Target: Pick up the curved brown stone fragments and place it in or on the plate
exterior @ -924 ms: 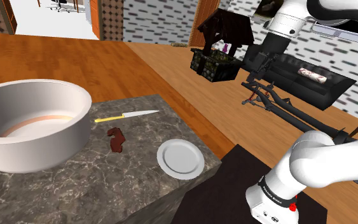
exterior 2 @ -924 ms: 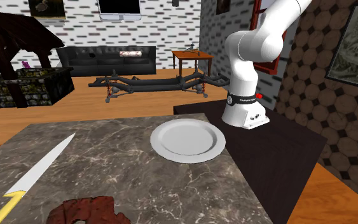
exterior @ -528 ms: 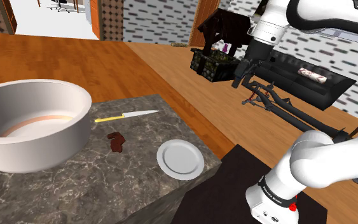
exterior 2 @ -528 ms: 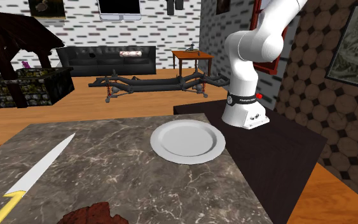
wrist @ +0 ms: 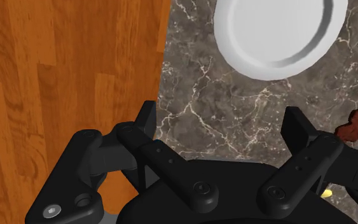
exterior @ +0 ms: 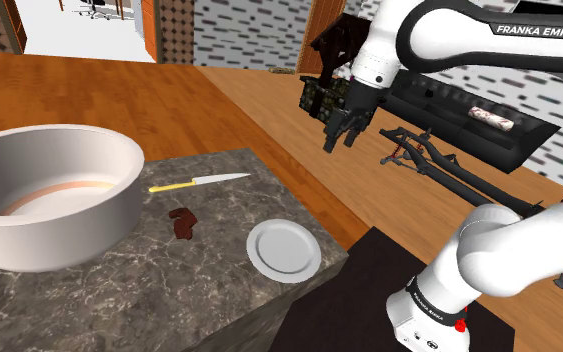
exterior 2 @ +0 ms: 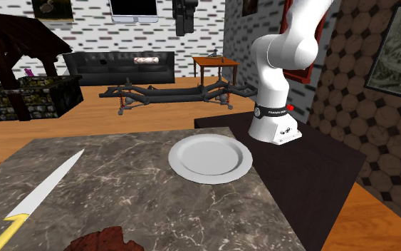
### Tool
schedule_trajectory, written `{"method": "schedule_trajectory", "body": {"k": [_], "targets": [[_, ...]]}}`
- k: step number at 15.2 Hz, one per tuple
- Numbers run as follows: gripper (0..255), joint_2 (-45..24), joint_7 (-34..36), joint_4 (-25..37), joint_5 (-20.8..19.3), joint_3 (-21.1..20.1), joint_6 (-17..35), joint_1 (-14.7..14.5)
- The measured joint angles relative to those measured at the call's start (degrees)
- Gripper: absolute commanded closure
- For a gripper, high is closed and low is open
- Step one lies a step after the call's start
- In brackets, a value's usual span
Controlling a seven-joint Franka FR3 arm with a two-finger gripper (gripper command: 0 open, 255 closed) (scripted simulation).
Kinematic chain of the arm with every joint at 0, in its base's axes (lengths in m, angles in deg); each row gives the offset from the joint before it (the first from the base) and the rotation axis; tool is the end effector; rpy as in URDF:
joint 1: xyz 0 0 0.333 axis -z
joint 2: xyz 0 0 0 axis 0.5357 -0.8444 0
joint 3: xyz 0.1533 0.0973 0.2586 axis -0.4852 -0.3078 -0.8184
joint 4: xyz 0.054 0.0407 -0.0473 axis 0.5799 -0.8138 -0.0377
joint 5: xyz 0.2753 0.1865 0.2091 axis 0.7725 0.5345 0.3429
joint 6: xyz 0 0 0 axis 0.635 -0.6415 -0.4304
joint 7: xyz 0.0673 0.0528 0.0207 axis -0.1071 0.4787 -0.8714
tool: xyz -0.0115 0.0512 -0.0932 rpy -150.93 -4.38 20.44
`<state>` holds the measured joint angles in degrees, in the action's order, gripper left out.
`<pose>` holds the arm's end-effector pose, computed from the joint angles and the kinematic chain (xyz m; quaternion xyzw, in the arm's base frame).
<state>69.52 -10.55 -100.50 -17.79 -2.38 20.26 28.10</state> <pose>0.3657 0.0841 0.5430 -0.9993 0.0107 -0.0118 0.0333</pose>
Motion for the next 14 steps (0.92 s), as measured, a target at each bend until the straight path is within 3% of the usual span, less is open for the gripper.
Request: {"method": "schedule_trajectory", "body": {"k": [7, 14], "targets": [[0, -12.17, 6.49, 2.73, 1.84, -5.90, 10.13, -1.62], [0, -25.88, 13.27, 8.76, 0.32, -10.64, 18.30, -2.73]]}}
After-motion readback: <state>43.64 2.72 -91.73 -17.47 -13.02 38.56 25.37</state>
